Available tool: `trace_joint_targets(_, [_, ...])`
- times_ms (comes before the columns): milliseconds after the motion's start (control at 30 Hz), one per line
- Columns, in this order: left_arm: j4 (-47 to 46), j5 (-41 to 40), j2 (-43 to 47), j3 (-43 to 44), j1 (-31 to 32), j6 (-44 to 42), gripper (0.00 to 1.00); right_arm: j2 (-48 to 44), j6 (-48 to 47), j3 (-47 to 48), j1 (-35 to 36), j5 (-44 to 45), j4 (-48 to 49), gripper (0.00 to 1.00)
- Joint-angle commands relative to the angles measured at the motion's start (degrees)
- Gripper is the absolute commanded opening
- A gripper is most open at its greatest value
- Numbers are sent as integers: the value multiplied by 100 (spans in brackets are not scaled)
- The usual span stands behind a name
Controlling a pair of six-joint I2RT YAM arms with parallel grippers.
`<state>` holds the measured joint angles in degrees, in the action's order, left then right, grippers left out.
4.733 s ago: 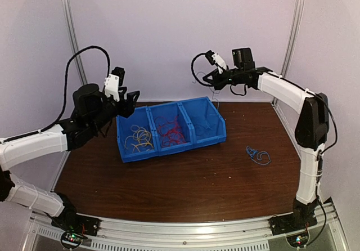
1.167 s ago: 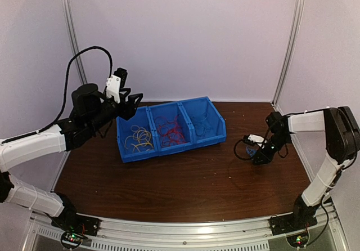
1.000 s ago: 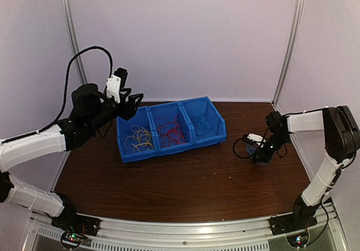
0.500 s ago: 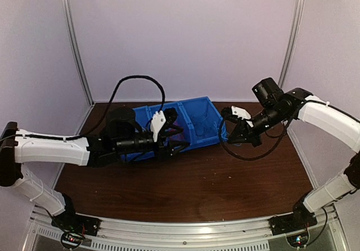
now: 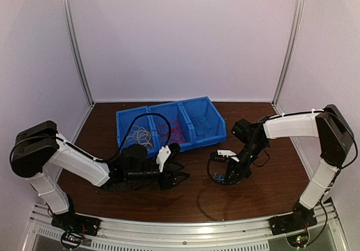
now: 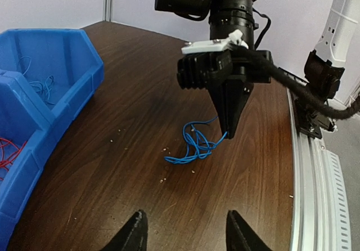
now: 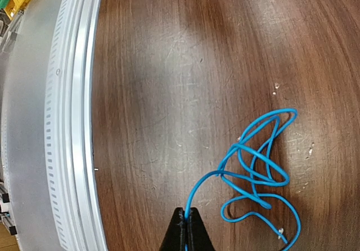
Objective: Untangle the cables
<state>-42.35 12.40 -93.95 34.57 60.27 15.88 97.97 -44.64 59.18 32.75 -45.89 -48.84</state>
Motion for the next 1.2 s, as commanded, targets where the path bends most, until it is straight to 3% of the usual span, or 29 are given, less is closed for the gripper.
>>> trace_joint_targets(0, [-1586,-183,-533,-125,203,68,49,-337,-63,32,17,-316,201,0])
trace_joint_targets(300, [-2361,-482,-2048,732,310,-751,50,-542,-45,-173,20,-384,202,0])
trace_joint_targets(567, [-2132,-499,-2717,1382,308,-1263,36,-610,-44,-111,12,-567,174,0])
trace_joint_targets(833, [-2128,-580,-2990,1529,307,-1244,30,-574,-45,-74,17,-622,139,0])
trace_joint_targets(1167, [-1880,-809,-3124,1723,307,-1533,34,-538,-45,-8,16,-704,53,0])
